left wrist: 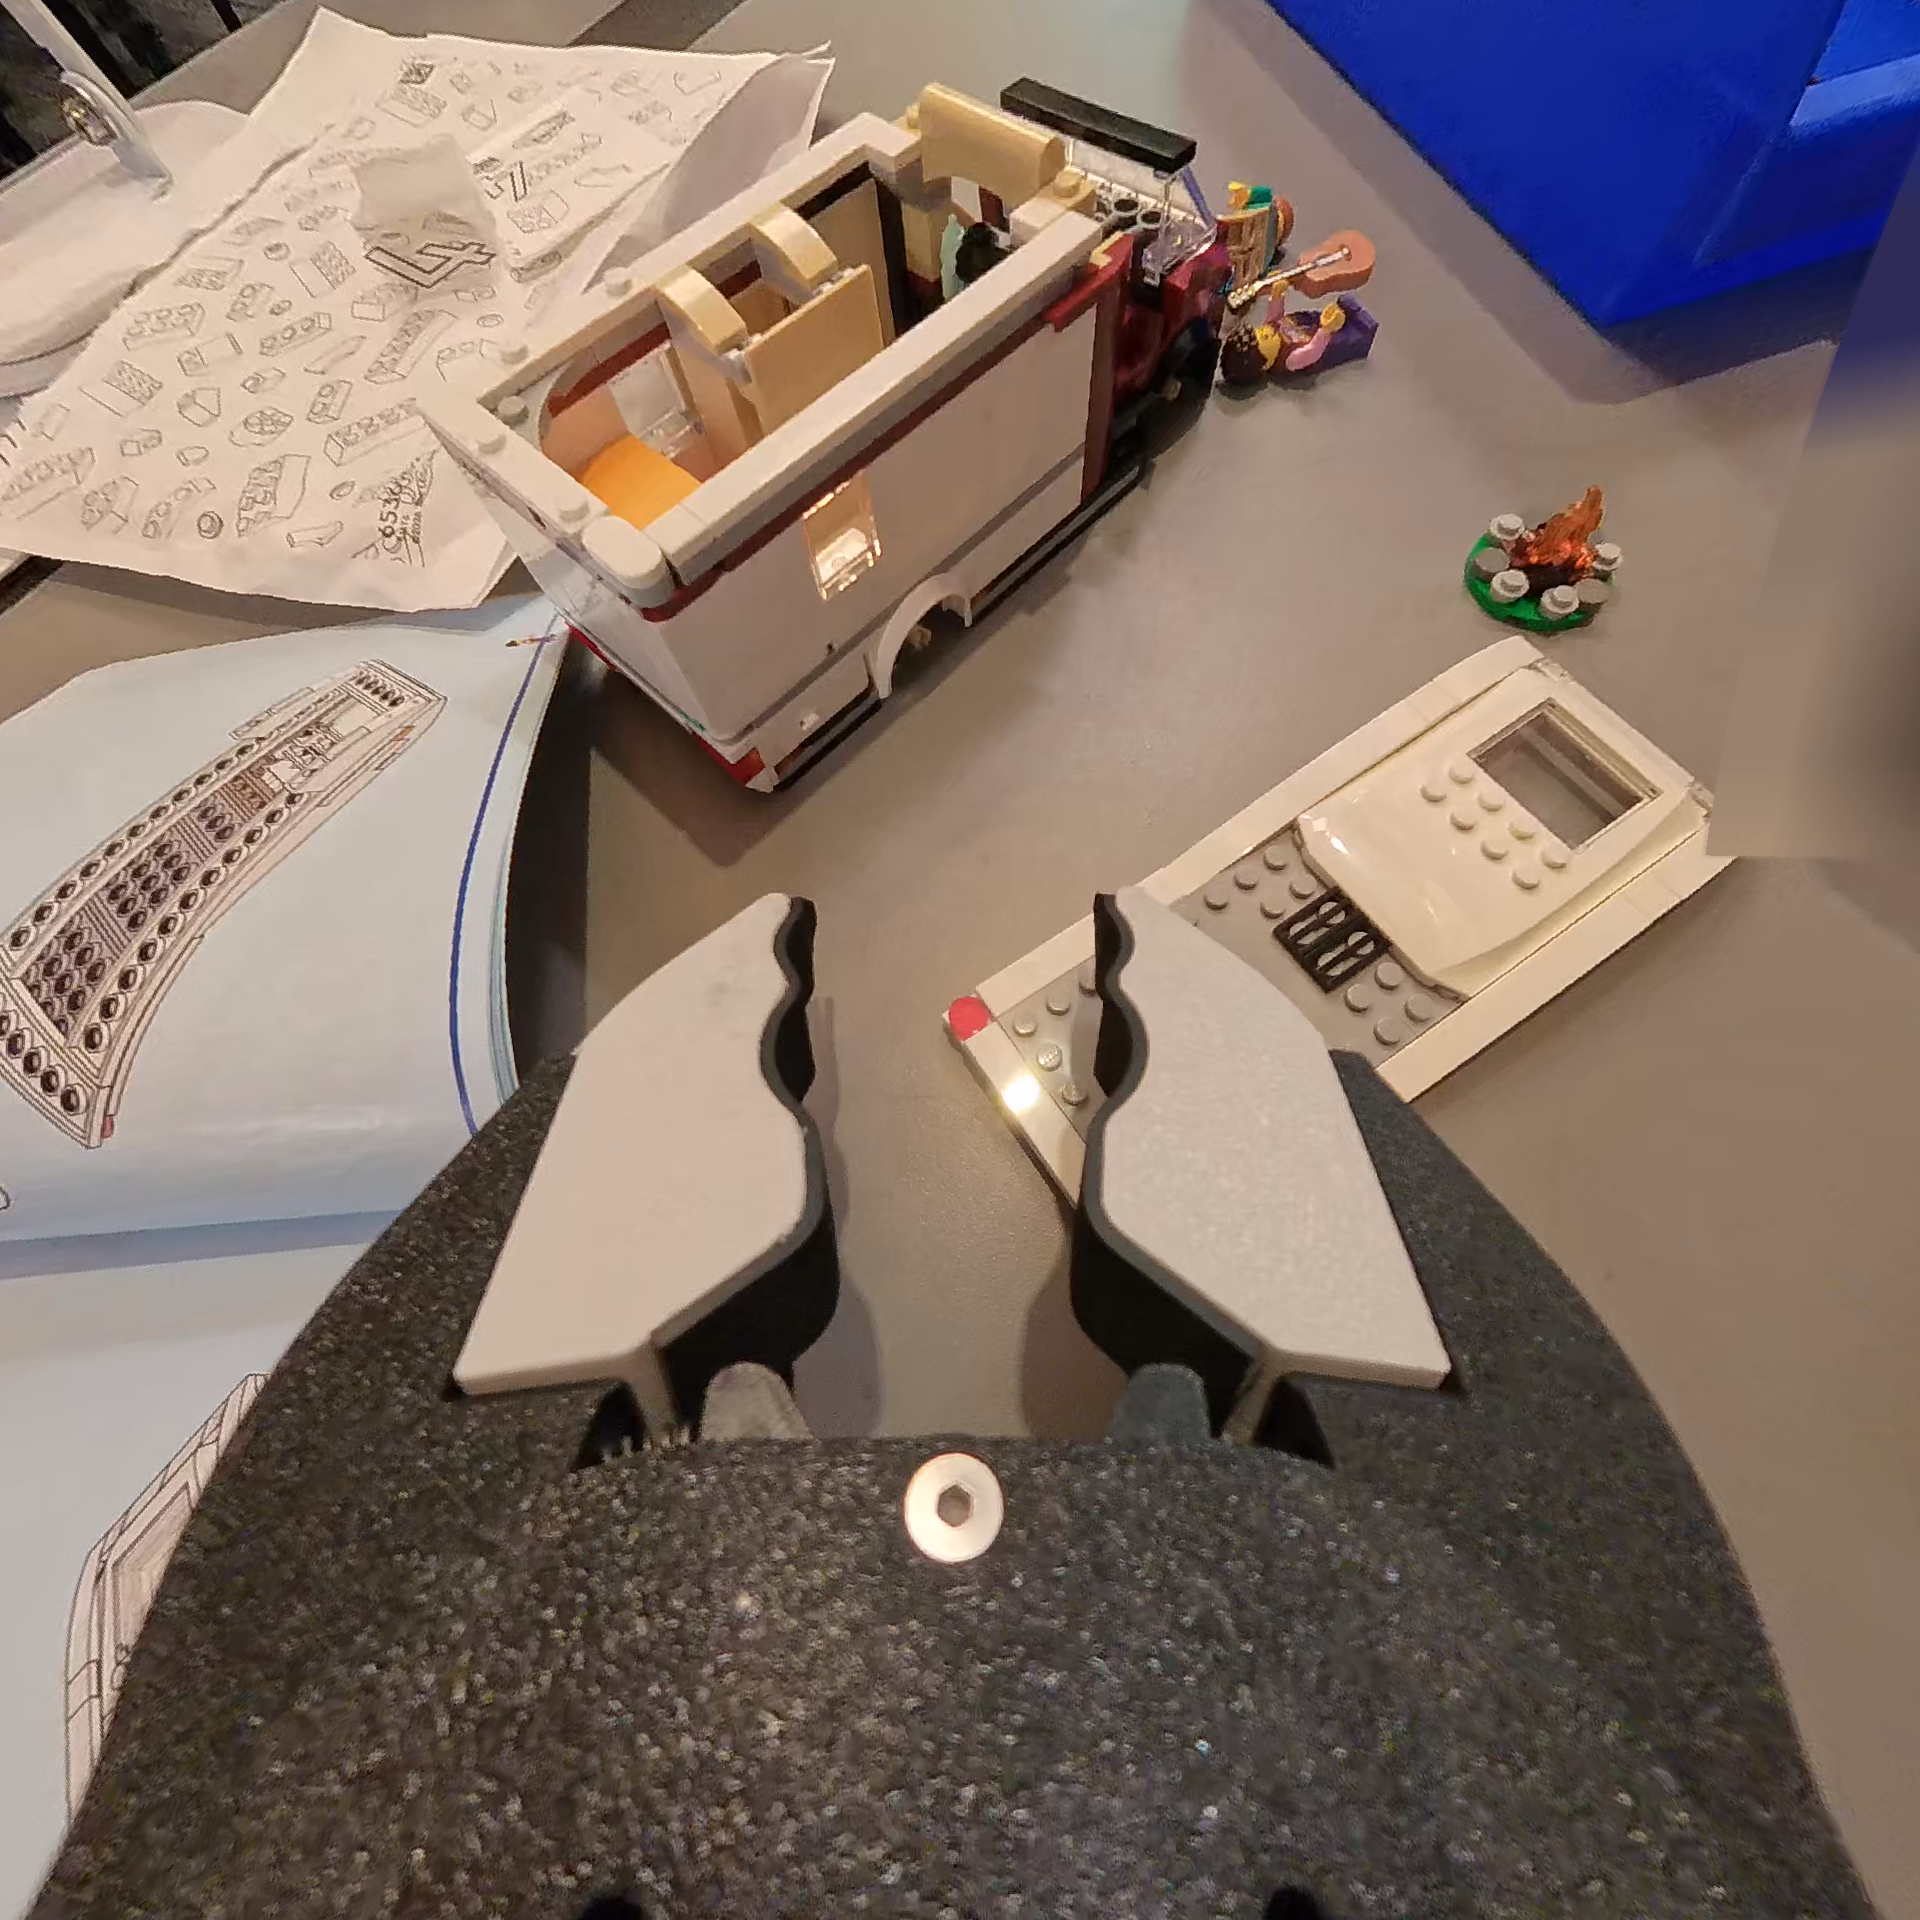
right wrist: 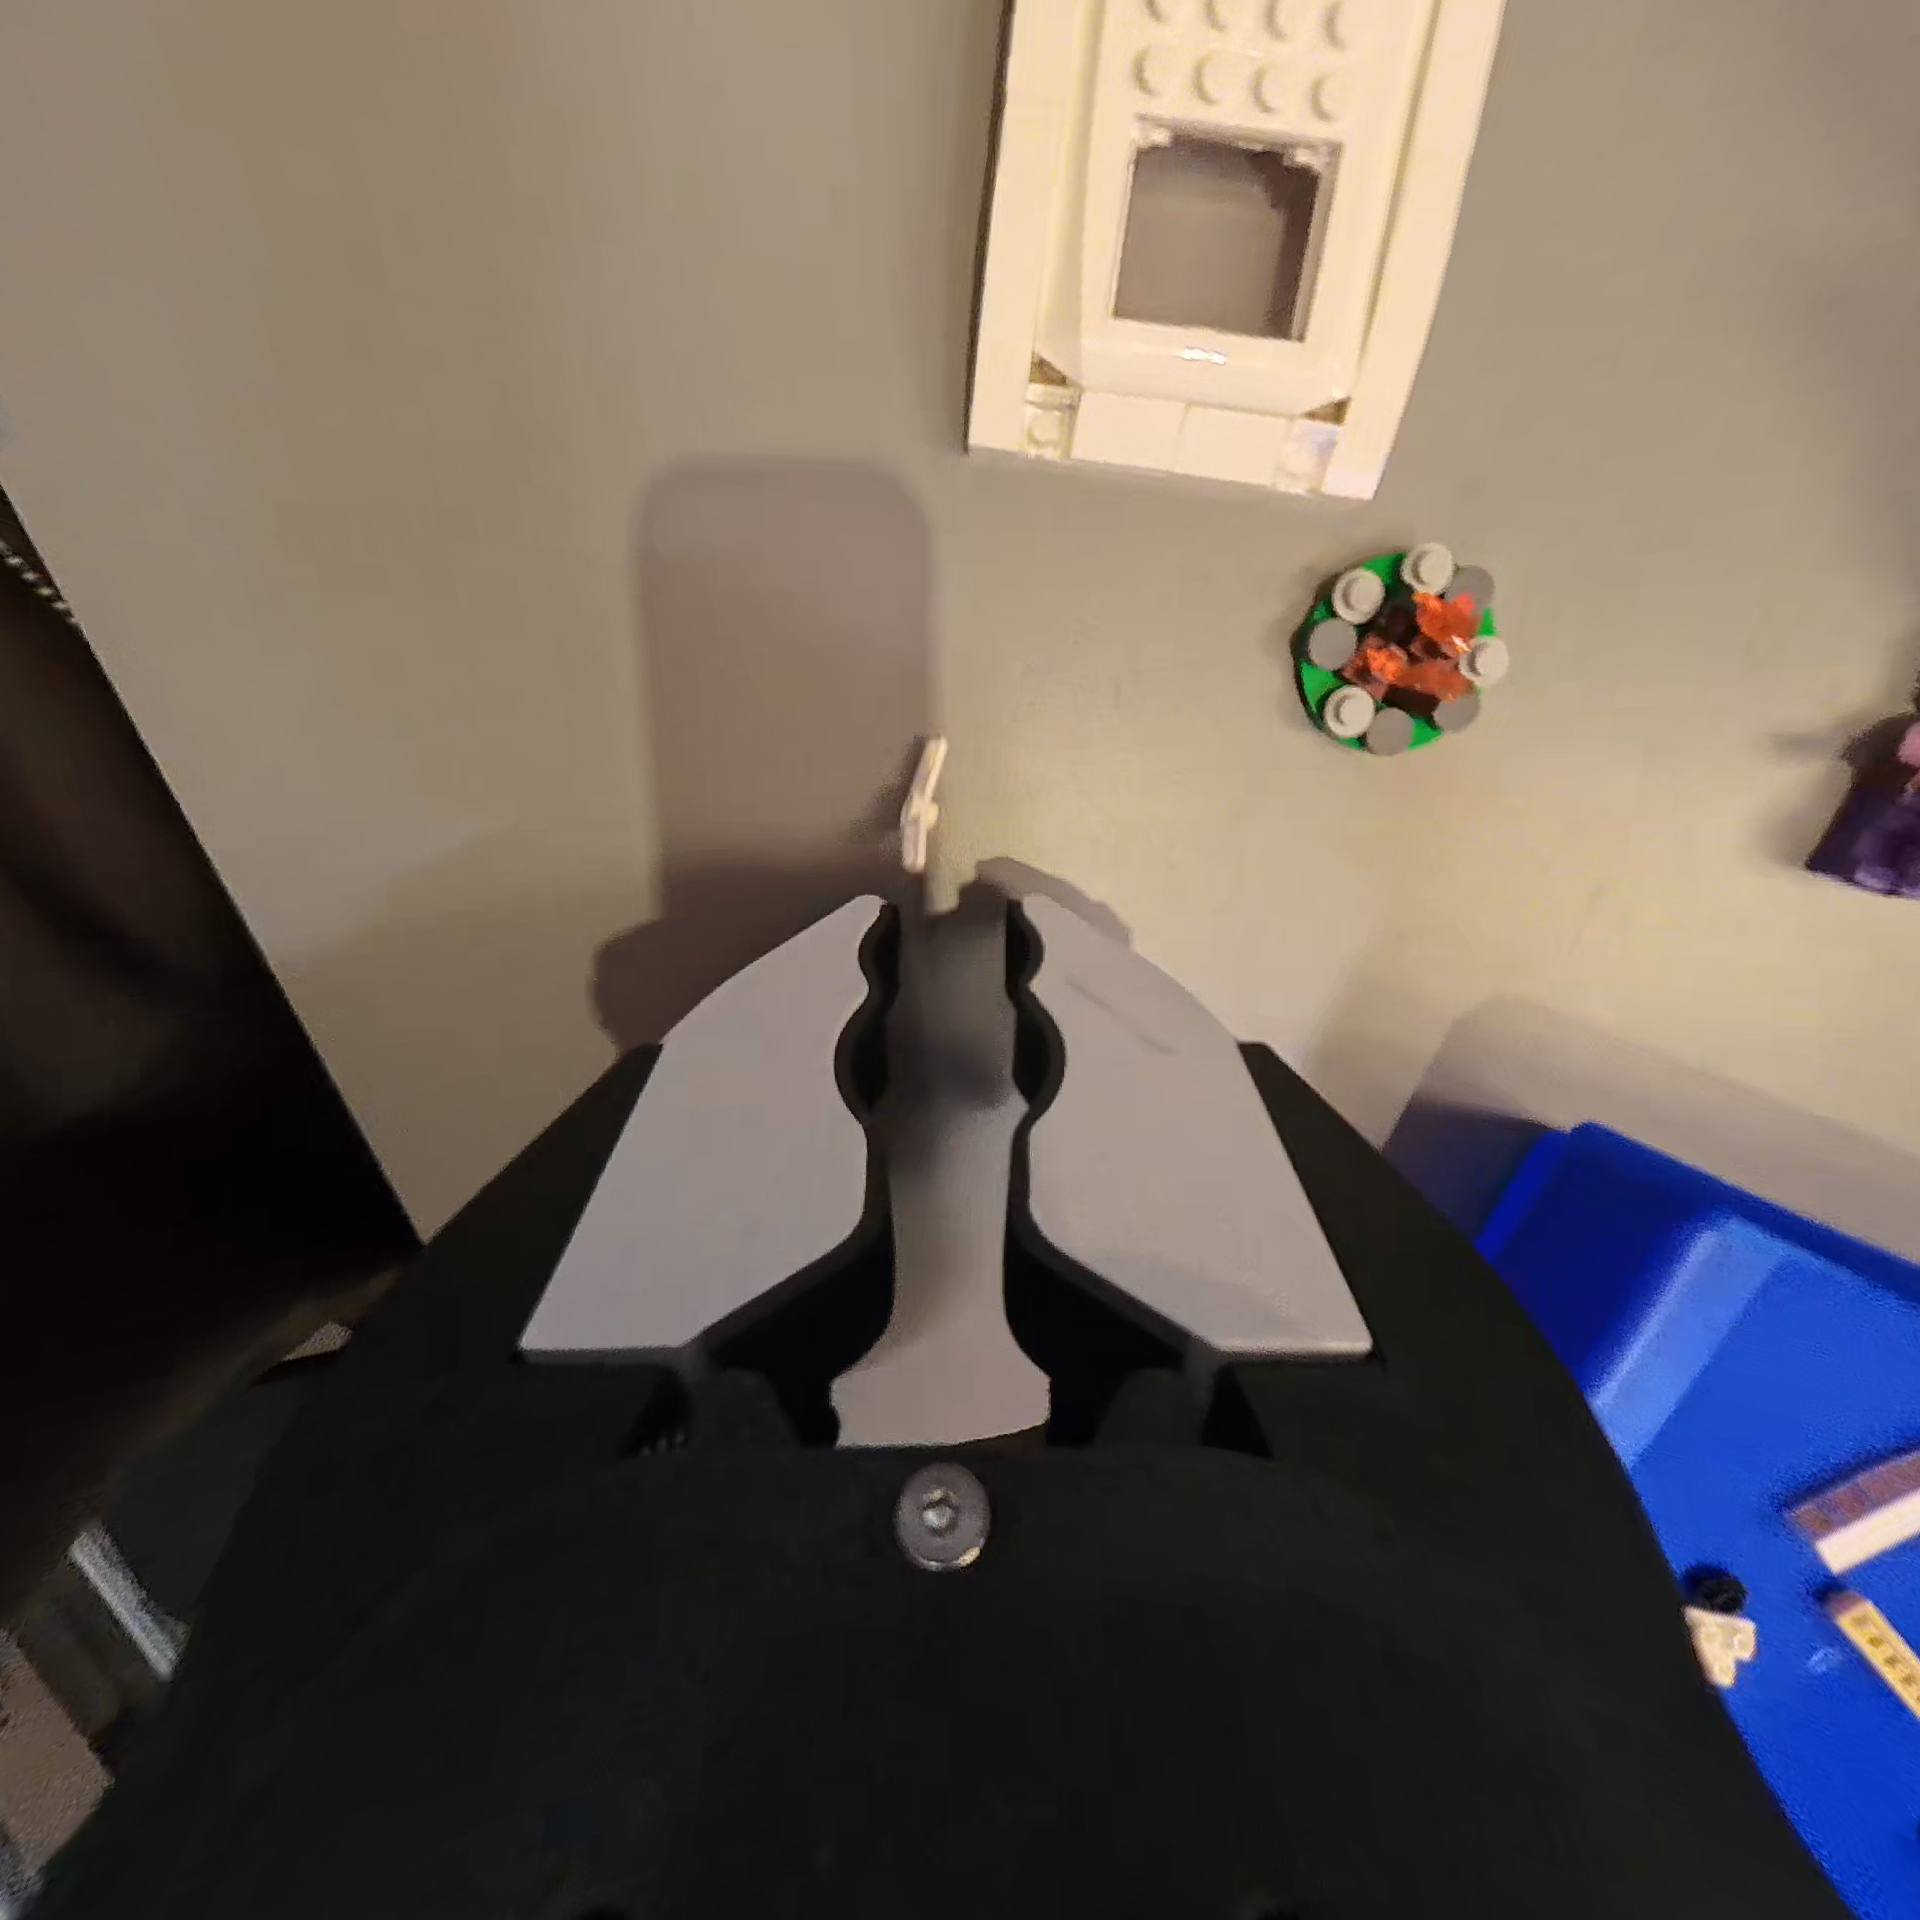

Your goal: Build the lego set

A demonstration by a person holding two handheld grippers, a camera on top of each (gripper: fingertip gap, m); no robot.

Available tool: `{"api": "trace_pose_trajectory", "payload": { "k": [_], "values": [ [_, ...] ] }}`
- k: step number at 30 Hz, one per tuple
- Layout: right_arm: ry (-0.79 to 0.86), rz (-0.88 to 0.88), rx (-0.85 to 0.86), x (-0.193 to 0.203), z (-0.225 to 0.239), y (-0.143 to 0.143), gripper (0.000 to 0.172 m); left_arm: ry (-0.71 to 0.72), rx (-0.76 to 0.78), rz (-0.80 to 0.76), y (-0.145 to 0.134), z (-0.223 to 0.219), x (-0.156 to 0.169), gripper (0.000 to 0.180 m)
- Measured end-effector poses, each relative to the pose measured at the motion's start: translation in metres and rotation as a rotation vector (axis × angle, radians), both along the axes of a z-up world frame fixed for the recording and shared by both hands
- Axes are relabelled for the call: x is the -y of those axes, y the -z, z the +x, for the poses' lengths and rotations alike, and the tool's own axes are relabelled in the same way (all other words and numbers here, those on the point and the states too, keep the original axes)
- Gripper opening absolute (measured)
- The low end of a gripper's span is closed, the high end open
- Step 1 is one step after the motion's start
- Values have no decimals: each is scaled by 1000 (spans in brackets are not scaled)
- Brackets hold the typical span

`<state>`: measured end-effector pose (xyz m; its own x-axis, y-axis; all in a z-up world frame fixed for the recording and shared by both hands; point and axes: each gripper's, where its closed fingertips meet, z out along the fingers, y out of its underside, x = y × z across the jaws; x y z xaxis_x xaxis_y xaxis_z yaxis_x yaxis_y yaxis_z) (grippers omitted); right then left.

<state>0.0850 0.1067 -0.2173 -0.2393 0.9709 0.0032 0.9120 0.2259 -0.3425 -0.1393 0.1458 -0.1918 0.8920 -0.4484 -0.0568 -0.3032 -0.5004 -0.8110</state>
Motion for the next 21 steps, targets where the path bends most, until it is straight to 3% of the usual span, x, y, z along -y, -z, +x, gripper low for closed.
{"api": "trace_pose_trajectory", "payload": {
  "k": [7,13,21],
  "values": [
    [53,-3,-102,-14,35,-51,22,-10,30,-24,1,-2,-2,53],
    [139,142,-66,-81,95,-95,22,-31,77,-21,-3,-6,-3,53],
    [178,177,11,-159,135,-89,22,-33,47,-2,-3,-6,-3,53]
  ]
}}
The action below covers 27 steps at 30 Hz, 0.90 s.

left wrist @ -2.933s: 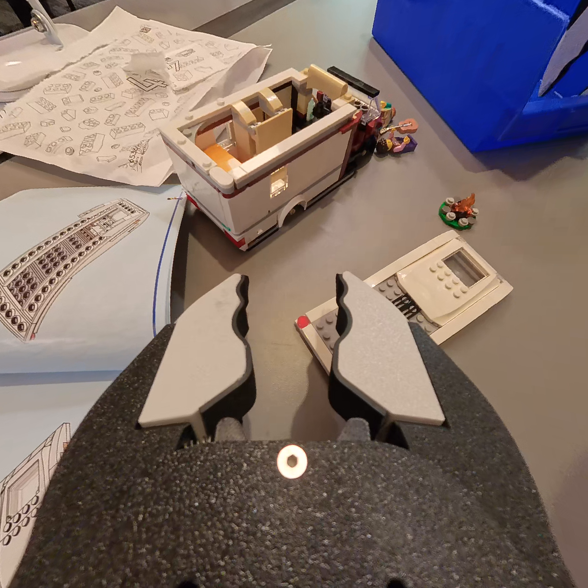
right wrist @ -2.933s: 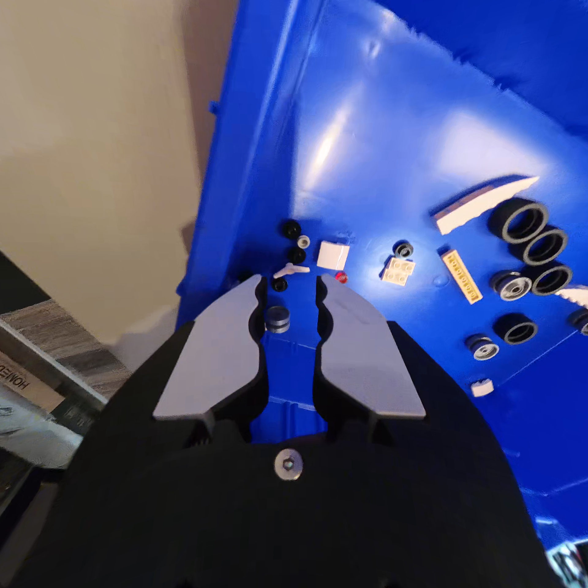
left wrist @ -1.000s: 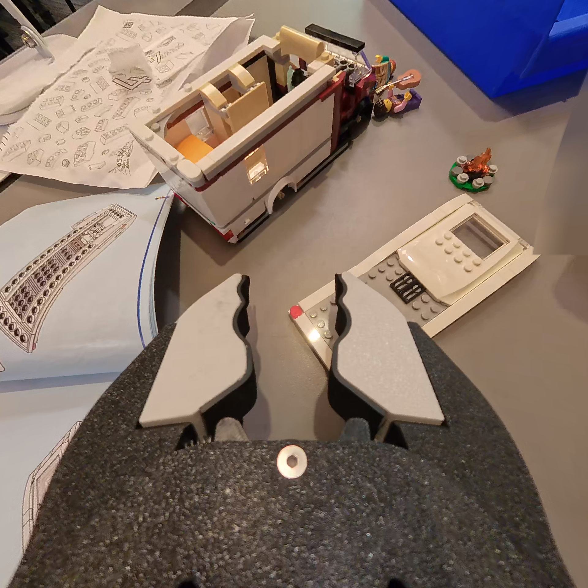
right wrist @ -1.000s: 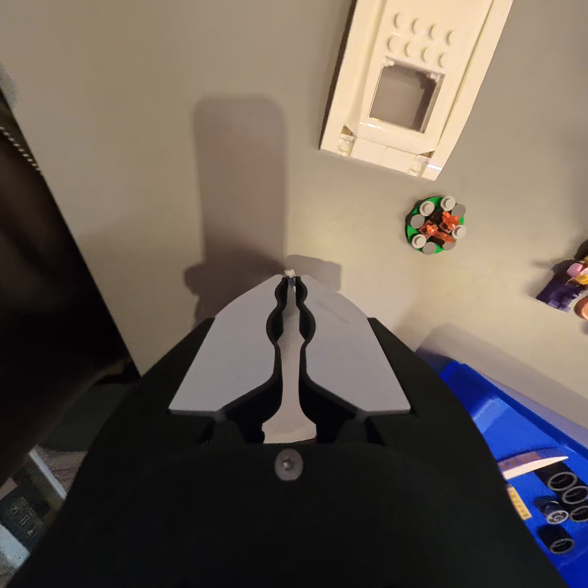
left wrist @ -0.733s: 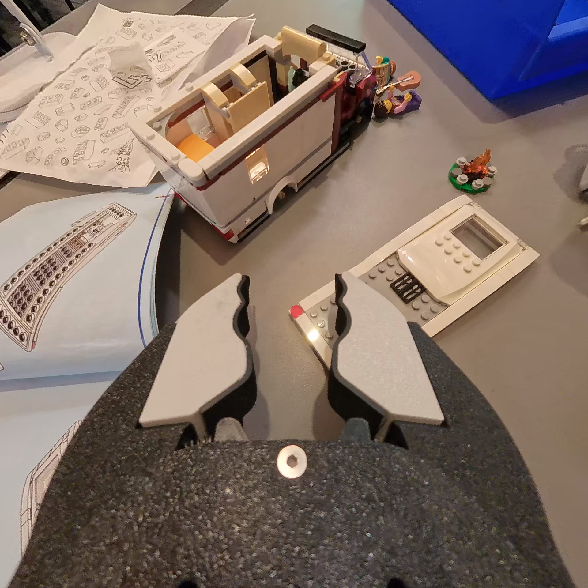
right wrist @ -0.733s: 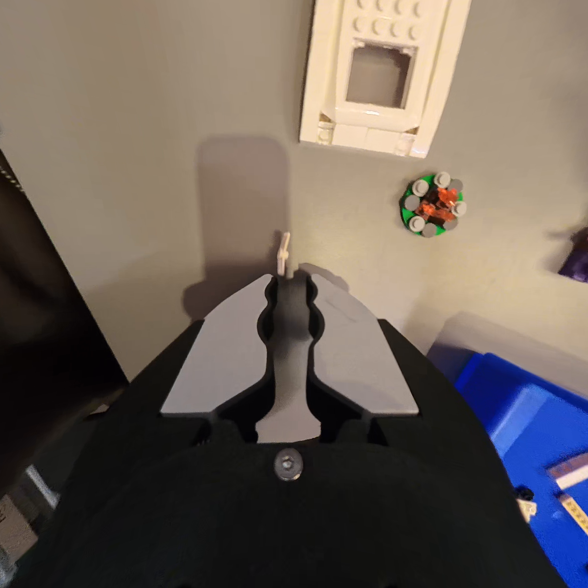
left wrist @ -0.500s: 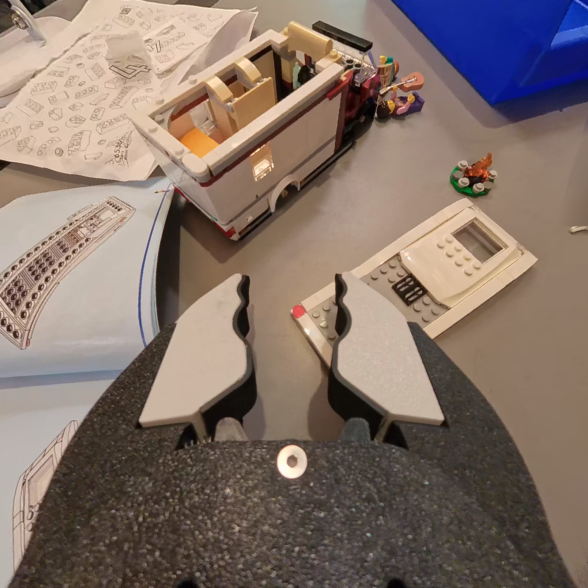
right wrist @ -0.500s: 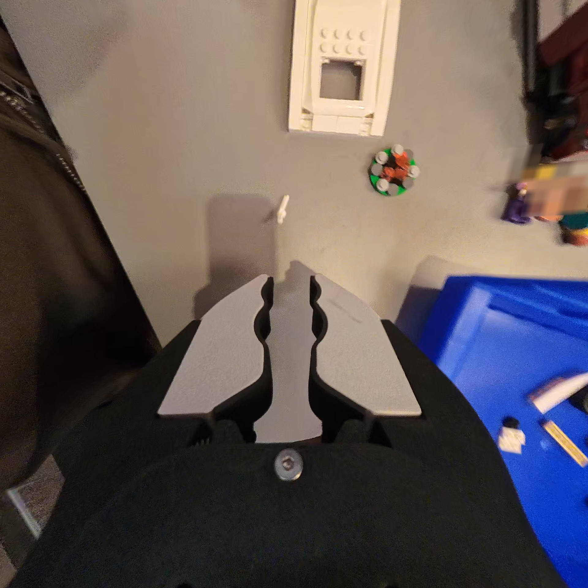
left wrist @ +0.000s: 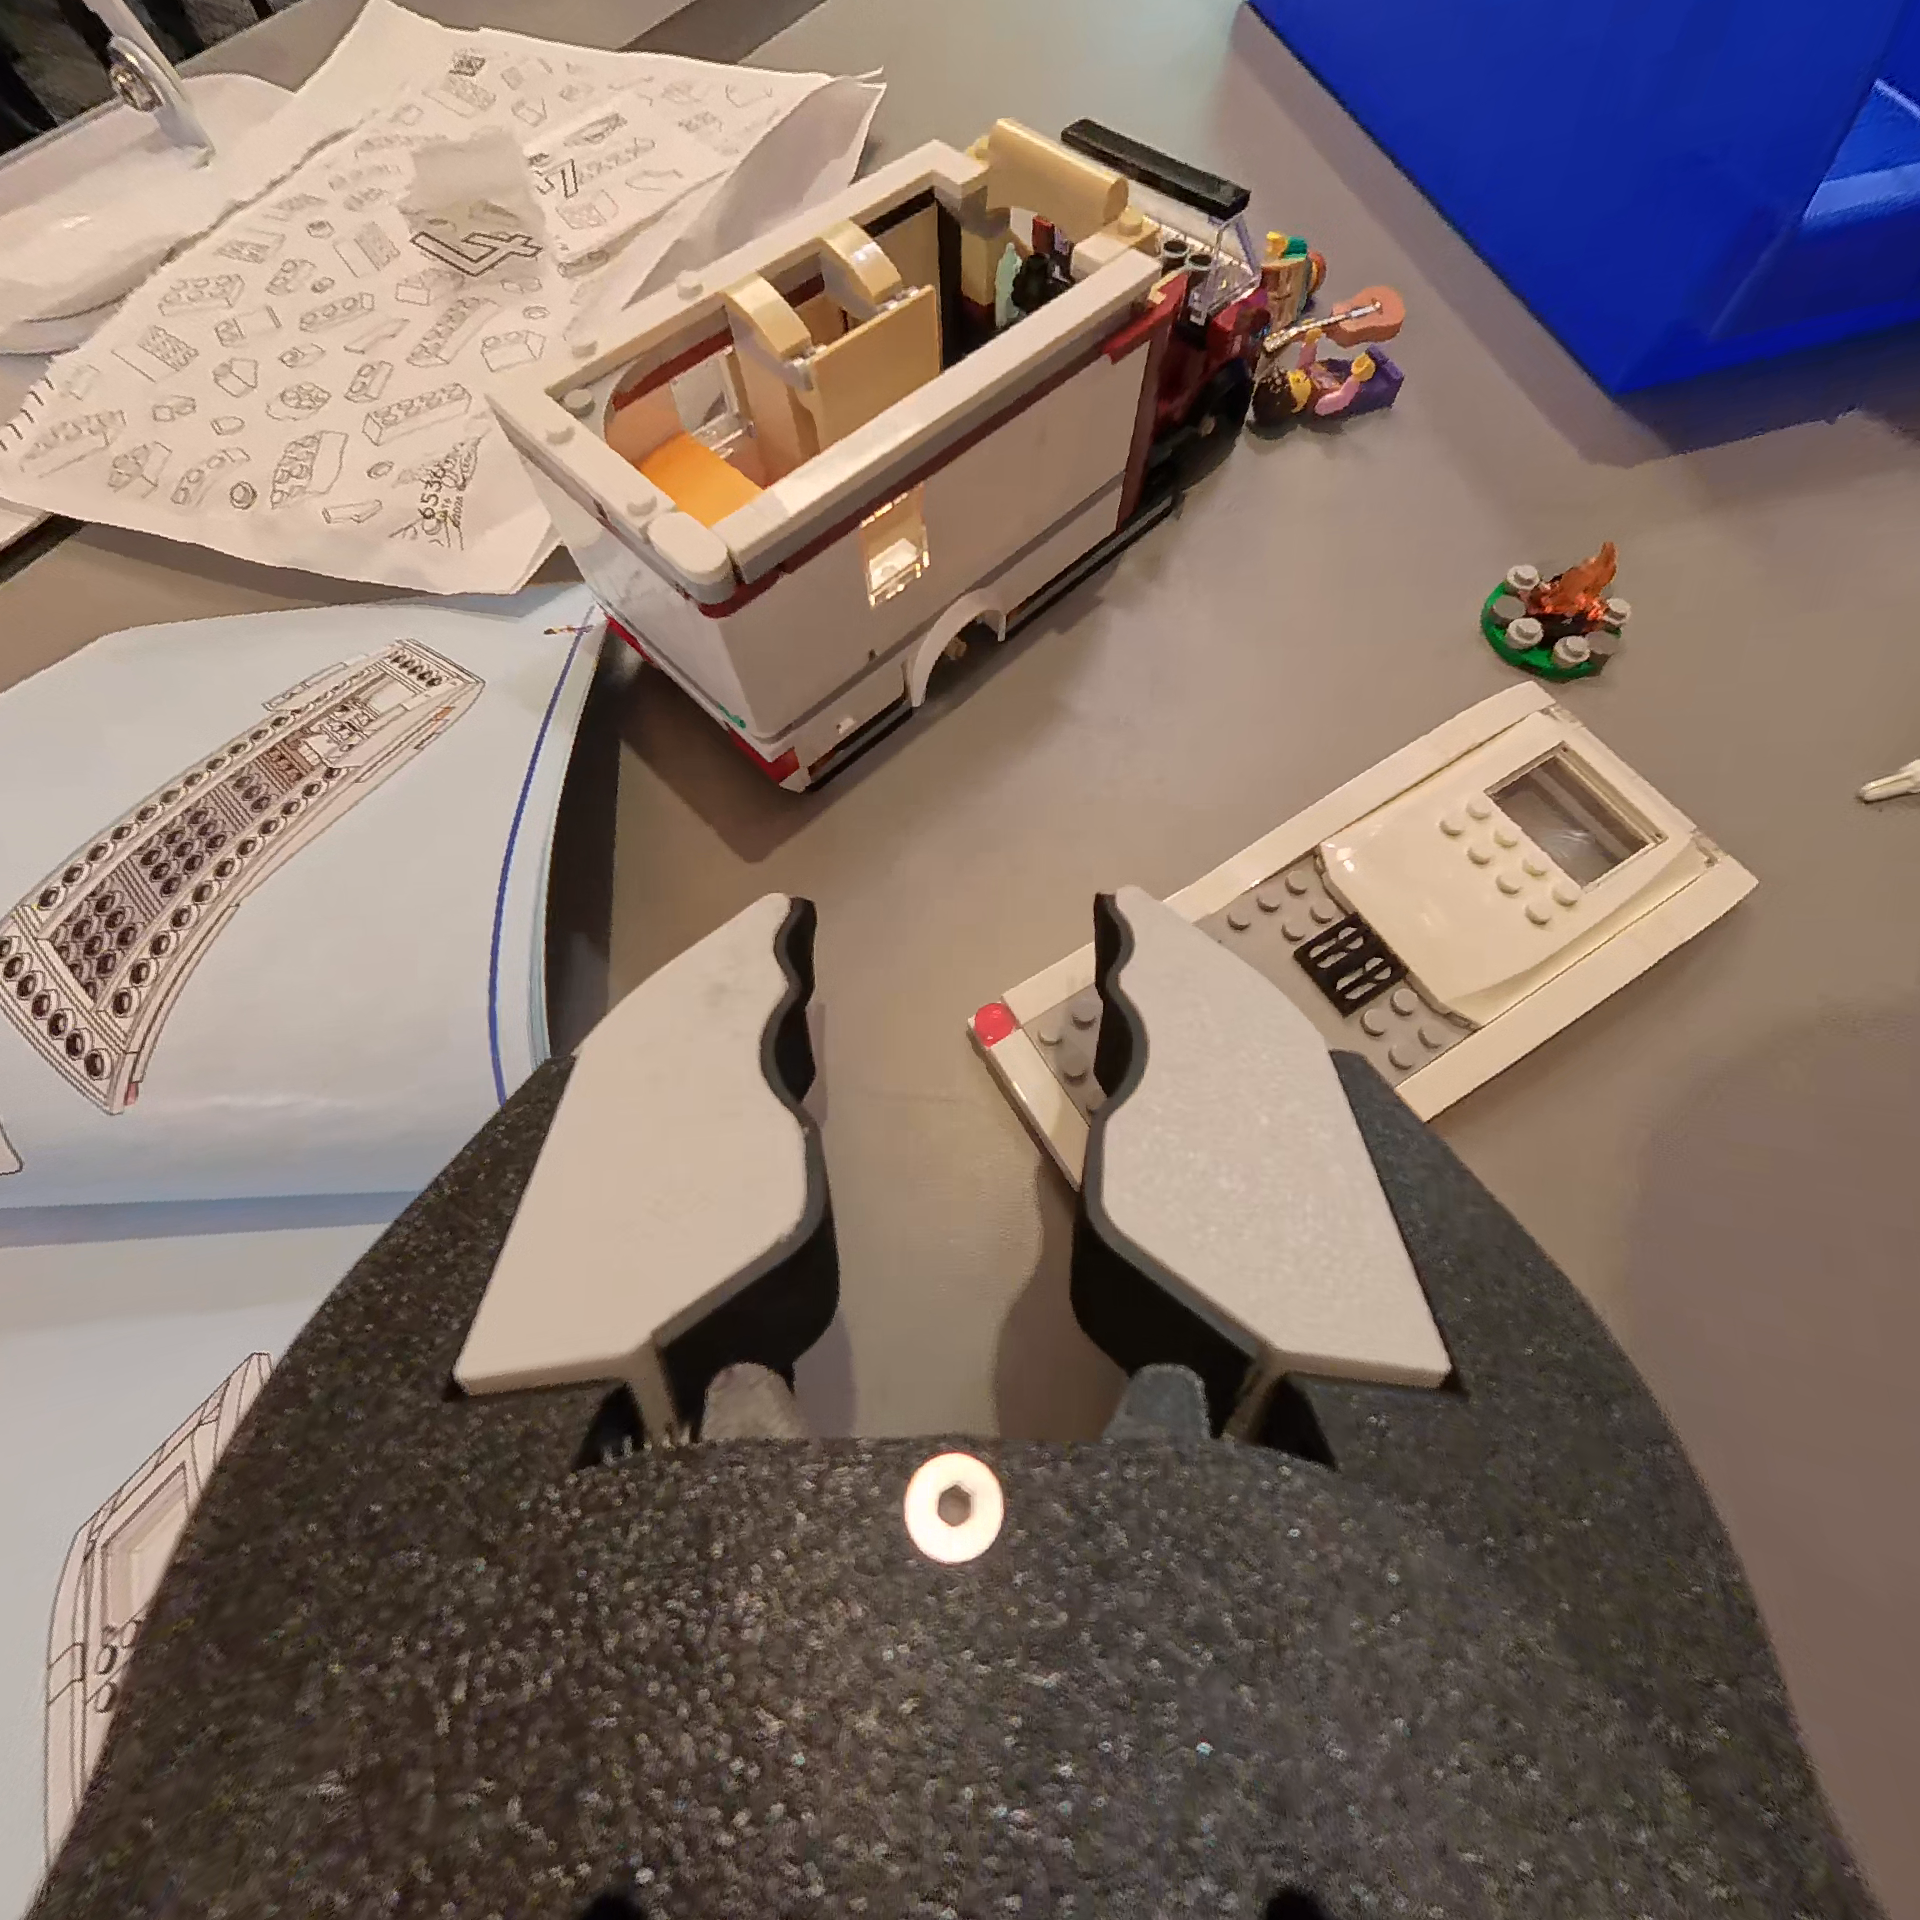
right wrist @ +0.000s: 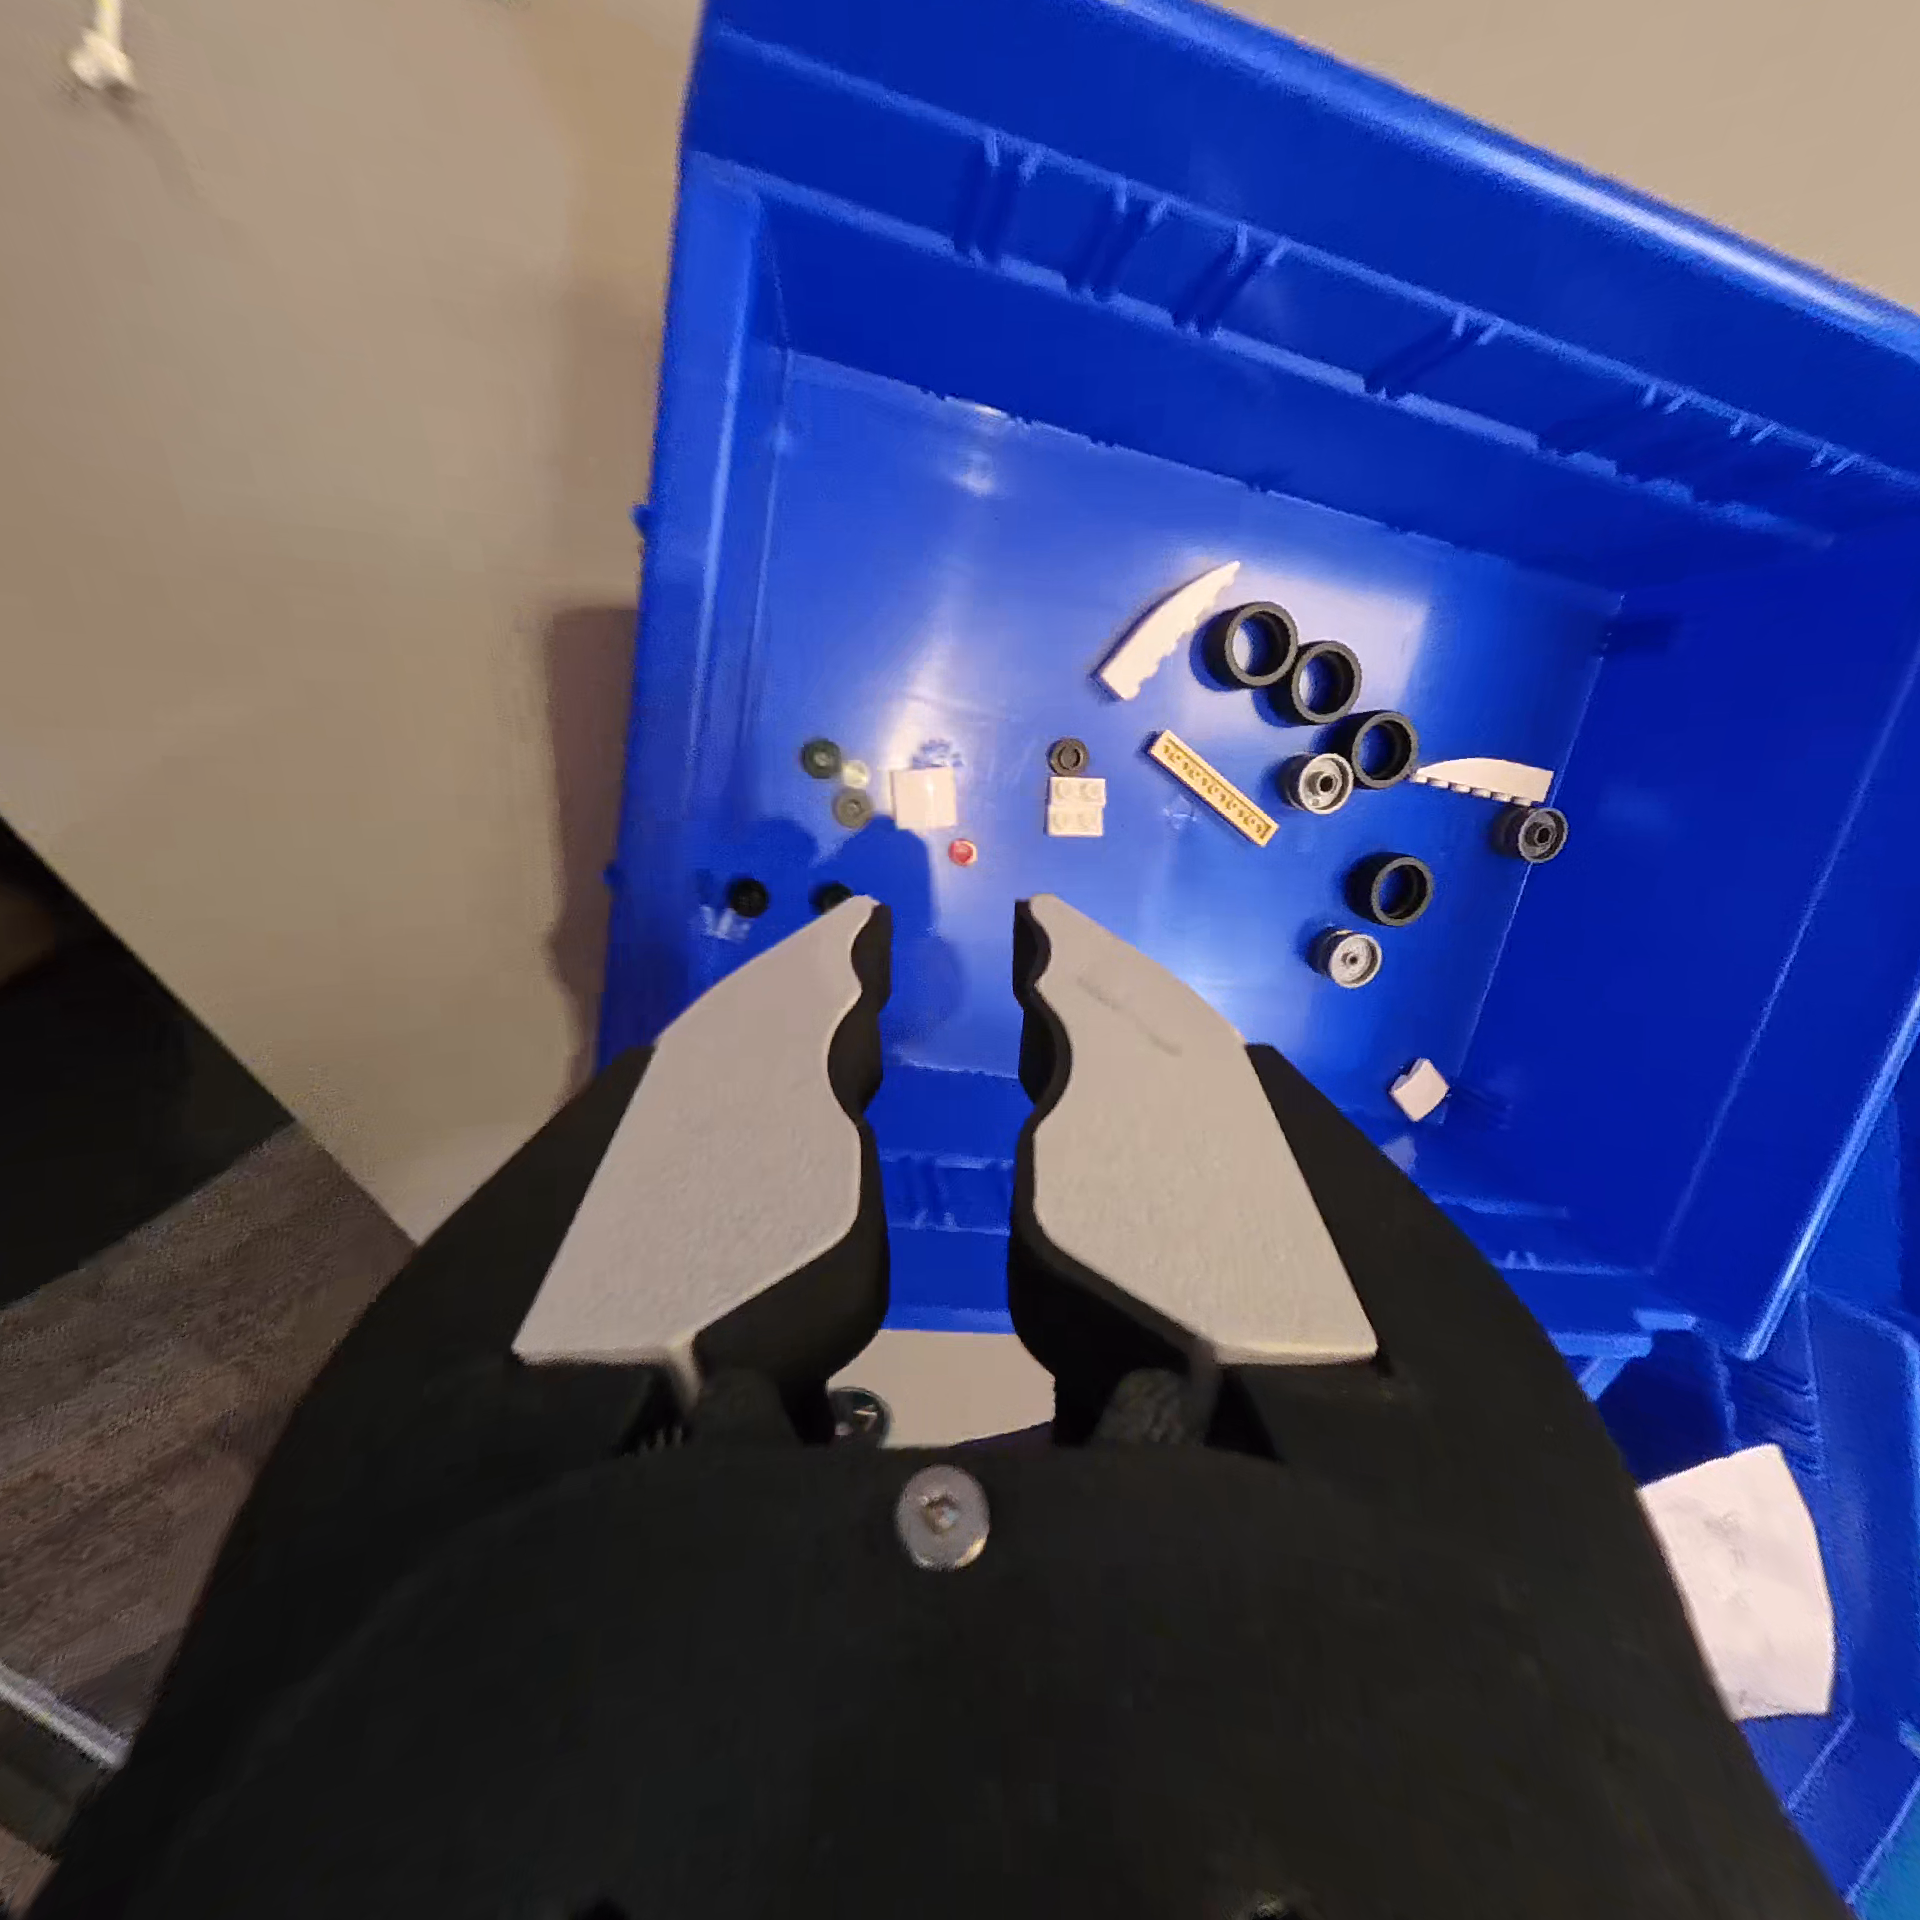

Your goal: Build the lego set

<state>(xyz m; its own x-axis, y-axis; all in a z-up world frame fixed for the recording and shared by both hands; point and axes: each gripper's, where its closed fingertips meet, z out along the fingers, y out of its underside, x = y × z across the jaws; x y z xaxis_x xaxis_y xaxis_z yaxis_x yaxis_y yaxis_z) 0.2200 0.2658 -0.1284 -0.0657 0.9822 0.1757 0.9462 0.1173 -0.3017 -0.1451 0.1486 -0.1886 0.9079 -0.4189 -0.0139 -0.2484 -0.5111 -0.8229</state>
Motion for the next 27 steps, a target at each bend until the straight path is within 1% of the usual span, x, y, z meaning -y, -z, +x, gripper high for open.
{"api": "trace_pose_trajectory", "payload": {
  "k": [6,10,14,19,22,27],
  "values": [
    [-169,-12,83,-19,-7,15,20,-5,-45,-1,3,1,0,53],
    [-296,-50,120,-21,-16,26,18,-25,-19,-10,3,-3,-2,53],
    [-469,-128,113,-9,-20,31,18,-53,10,-3,0,-7,-3,53],
    [-618,-269,130,14,-18,33,18,-67,-6,-28,4,-8,-5,52],
    [-683,-389,215,28,-8,37,15,-67,-26,-36,7,-8,-5,52],
    [-744,-588,451,42,19,52,7,-70,-45,-33,8,-8,-5,52]
  ]
}}
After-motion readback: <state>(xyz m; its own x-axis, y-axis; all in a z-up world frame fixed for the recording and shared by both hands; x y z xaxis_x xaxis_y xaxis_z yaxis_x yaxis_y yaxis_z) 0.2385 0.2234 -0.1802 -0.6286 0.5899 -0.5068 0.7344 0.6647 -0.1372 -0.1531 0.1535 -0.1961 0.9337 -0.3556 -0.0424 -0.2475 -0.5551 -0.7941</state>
